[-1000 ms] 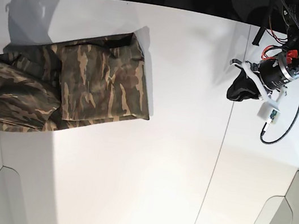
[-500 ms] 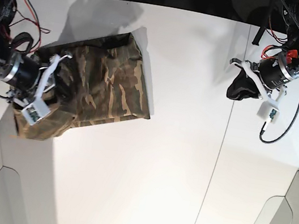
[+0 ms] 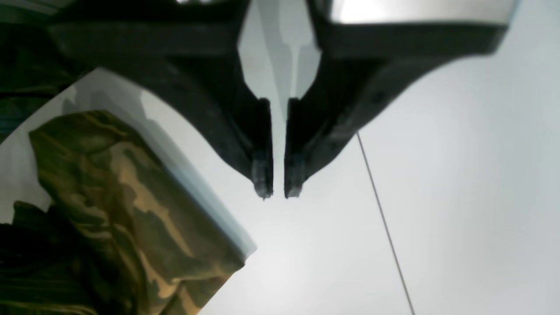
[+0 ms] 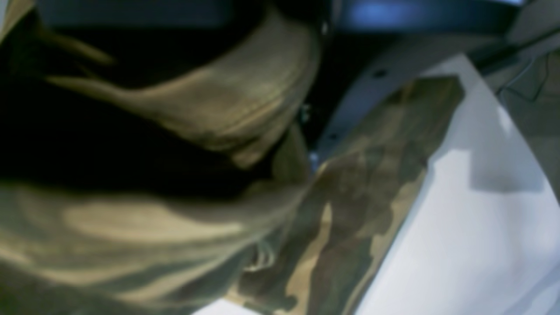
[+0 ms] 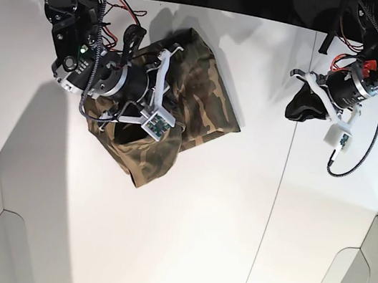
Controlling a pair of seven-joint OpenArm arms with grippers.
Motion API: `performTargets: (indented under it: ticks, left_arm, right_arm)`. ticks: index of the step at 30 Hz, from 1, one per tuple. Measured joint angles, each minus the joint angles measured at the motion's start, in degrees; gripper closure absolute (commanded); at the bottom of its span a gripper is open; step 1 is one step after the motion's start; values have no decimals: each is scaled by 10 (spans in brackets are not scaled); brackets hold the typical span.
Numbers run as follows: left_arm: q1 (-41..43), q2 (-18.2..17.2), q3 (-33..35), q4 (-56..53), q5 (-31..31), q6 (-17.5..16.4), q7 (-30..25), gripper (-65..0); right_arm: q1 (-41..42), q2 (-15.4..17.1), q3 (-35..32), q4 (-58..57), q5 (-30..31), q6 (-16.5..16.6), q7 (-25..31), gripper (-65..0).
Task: Fold the T-shirt properly
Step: 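Lift the shirt's end with the right gripper and fold it over, then release the right gripper and move both grippers to the shirt's sides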
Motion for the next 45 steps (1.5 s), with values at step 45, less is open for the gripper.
performTargets:
  ticks: [45]
  left_arm:
    - [34,-35,-153,0,-172,-22,47,-256]
  right_arm:
    - [67,-80,-192,-1,9,-6,43,-342]
